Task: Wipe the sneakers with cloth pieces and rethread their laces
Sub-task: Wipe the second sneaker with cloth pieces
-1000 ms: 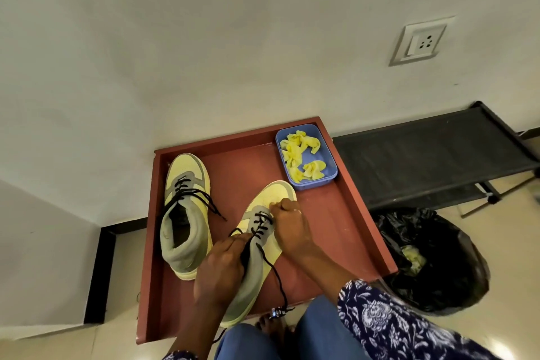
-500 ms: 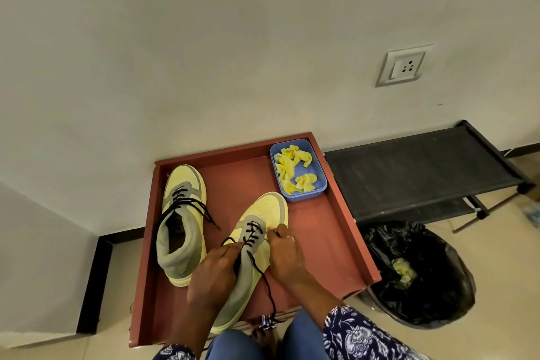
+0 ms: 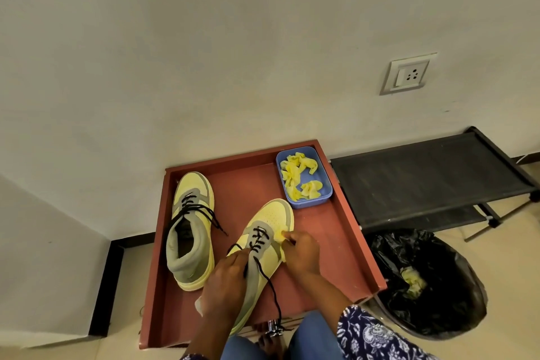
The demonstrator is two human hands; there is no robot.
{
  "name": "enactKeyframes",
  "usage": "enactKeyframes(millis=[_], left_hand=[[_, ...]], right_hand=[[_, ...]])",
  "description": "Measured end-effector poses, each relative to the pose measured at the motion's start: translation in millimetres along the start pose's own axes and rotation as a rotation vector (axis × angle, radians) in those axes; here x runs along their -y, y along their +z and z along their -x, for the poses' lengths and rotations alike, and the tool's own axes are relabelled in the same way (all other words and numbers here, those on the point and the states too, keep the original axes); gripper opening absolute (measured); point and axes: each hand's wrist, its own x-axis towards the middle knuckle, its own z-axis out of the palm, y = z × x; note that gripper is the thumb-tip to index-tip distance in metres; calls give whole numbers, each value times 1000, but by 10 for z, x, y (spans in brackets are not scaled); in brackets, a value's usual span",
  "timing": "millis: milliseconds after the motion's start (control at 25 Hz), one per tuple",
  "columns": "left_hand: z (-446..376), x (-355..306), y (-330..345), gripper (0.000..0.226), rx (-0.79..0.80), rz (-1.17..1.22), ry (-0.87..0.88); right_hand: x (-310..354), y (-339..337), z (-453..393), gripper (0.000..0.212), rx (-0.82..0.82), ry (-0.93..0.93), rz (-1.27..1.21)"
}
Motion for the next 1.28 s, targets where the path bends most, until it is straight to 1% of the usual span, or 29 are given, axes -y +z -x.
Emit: enactKeyframes(millis=[80, 160, 200, 280, 360, 400, 640, 840, 1000, 1120, 1280], left_hand=[[-1, 12, 7, 52, -20, -32, -6], [0, -2, -11, 43, -39, -76, 1], [3, -1, -12, 37, -51, -95, 13], [3, 5, -13, 33, -70, -116, 40], [-7, 20, -11, 38, -72, -120, 58], [-5, 26, -5, 40, -77, -133, 65], [-16, 52, 22, 42, -93, -165, 71], [-7, 72, 28, 34, -63, -167, 80], [-11, 86, 32, 37, -50, -133, 75], [-13, 85, 30, 35, -43, -151, 81], [-18, 72, 11, 34, -20, -162, 67]], right_hand=[[-17, -86, -146, 26, -89, 92, -89], [0, -180, -332, 25, -138, 106, -38], [18, -206, -416, 28, -123, 81, 28], [44, -201, -529, 33, -34, 4, 153], [40, -157, -530, 37, 36, -47, 204], [18, -132, -485, 38, 41, -61, 204], [-119, 51, -34, 35, -37, -65, 38], [12, -49, -412, 37, -44, -22, 99], [111, -113, -649, 36, -5, 24, 182], [63, -94, -538, 39, -12, 6, 180], [-14, 21, -212, 40, -46, 13, 97]])
